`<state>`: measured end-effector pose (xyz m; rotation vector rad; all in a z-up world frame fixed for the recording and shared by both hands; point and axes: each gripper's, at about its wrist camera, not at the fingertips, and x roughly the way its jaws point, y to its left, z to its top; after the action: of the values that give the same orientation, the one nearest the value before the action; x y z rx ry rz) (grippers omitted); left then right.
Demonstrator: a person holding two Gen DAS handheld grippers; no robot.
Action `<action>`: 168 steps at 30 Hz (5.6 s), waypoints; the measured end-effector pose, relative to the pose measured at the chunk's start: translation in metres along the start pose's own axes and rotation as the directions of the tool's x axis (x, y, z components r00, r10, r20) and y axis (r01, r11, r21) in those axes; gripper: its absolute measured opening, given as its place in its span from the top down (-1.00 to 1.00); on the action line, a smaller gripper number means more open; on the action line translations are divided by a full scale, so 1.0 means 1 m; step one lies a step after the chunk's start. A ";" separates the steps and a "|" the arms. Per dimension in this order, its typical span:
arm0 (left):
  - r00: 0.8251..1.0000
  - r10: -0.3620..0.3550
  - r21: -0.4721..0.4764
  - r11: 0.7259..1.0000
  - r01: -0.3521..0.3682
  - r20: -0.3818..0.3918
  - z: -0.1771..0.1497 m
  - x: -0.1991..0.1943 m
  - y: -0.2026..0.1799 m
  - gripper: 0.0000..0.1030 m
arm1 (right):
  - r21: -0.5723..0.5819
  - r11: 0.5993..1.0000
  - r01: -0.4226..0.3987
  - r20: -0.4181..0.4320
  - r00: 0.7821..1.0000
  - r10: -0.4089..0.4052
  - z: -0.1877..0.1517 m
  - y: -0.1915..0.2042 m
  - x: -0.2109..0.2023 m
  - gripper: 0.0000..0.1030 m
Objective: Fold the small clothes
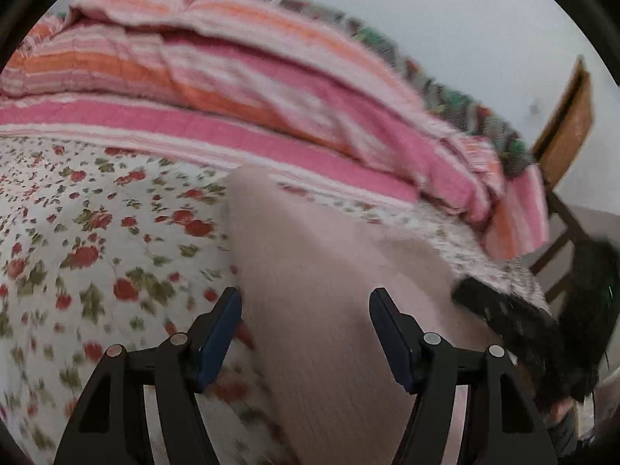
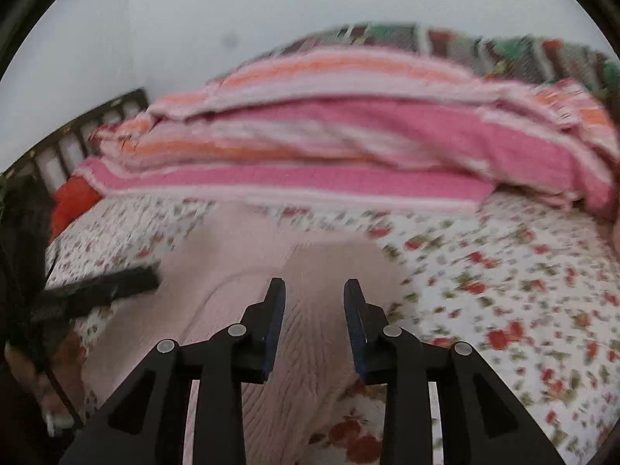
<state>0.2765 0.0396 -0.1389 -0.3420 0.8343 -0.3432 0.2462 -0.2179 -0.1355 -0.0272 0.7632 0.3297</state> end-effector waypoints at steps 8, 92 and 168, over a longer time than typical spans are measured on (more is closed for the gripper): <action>0.994 -0.057 -0.117 0.992 0.047 -0.091 0.038 0.064 0.037 -0.18 | 0.006 1.000 0.017 -0.041 0.999 -0.016 -0.016 -0.008 0.016 0.39; 0.981 0.093 0.133 0.984 -0.116 0.169 -0.040 -0.038 -0.034 -0.01 | -0.044 0.996 0.078 0.048 0.996 -0.076 -0.020 0.018 -0.028 0.05; 0.971 0.152 0.038 0.986 -0.161 0.185 -0.047 -0.033 -0.013 -0.21 | 0.364 0.899 -0.243 0.051 0.969 0.242 -0.036 -0.051 -0.003 0.46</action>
<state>0.2182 0.0341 -0.1410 -0.2523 0.6667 -0.1830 0.2357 -0.2721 -0.1646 0.4278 0.8159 0.4185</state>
